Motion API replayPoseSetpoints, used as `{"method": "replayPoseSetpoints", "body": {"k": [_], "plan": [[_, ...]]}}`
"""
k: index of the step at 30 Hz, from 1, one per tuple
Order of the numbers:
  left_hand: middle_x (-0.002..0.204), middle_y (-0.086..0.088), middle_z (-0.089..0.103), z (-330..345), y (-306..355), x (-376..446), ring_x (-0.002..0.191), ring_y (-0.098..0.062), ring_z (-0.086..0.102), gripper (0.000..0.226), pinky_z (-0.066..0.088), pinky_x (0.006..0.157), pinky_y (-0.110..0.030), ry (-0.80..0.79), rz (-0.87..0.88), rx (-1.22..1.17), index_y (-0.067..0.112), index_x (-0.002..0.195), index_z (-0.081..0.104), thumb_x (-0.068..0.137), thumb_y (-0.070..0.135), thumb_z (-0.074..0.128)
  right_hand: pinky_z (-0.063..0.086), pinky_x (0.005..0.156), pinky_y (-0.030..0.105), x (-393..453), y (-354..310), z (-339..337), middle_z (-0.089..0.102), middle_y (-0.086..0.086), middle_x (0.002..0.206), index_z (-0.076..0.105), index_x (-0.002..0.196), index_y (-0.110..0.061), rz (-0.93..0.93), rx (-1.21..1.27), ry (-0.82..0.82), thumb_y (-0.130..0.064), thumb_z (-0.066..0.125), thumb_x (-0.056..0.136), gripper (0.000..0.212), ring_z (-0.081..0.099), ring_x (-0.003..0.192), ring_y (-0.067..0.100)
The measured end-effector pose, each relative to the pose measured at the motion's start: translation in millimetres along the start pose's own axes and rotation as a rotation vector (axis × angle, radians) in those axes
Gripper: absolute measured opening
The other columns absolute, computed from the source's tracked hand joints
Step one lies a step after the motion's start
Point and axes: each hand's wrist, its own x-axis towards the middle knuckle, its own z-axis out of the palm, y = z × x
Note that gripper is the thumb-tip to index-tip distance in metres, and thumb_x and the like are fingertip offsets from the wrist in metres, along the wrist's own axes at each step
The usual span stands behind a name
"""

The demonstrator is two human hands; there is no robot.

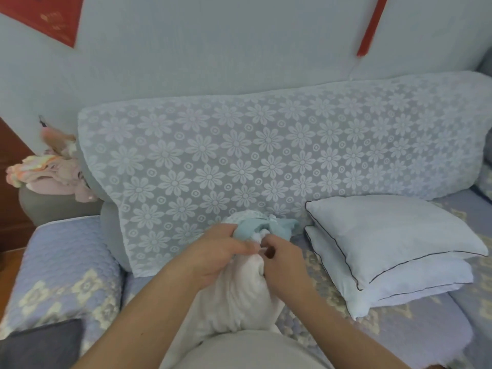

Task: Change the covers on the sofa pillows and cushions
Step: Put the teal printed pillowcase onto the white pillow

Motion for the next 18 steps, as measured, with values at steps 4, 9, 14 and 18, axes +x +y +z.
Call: {"method": "replayPoseSetpoints", "body": {"k": [4,9,14,18], "plan": [[0.115,0.007,0.049,7.9,-6.3,-2.7,0.107,-0.017,0.054,0.023,0.049,0.095,-0.038,0.249,0.103,0.772,0.025,0.095,0.063,0.079,0.028,0.08,0.041,0.055,0.03,18.7,-3.8,14.2,0.059,0.0,0.057,0.054,0.059,-0.013,0.067,-0.053,0.093,-0.011,0.059,0.083,0.025,0.048,0.054,0.01],[0.107,0.014,0.032,15.0,-26.7,-6.5,0.105,-0.01,0.038,0.048,0.037,0.096,-0.031,0.344,0.131,1.022,0.036,0.097,0.04,0.075,0.061,0.075,0.034,0.051,0.02,19.5,-5.6,11.7,0.043,-0.008,0.047,0.039,0.052,-0.023,0.022,-0.008,0.218,-0.013,0.061,0.079,0.037,0.04,0.049,0.009],[0.097,0.009,0.041,4.3,-57.9,6.0,0.09,-0.018,0.053,0.02,0.043,0.076,-0.032,0.602,0.273,0.976,0.024,0.095,0.049,0.088,0.024,0.068,0.048,0.071,0.022,31.9,-0.4,-19.6,0.074,-0.003,0.083,0.072,0.091,-0.01,0.015,0.309,-0.386,-0.007,0.06,0.094,0.013,0.066,0.075,0.007],[0.083,0.008,0.046,-16.1,-60.3,12.4,0.066,-0.012,0.043,0.03,0.036,0.051,-0.031,0.57,0.652,1.132,0.016,0.073,0.051,0.064,-0.008,0.066,0.038,0.099,0.019,60.3,9.4,-47.4,0.05,-0.018,0.127,0.051,0.138,-0.036,-0.325,-0.113,-0.407,-0.029,0.078,0.082,0.062,0.048,0.118,0.001]]}}
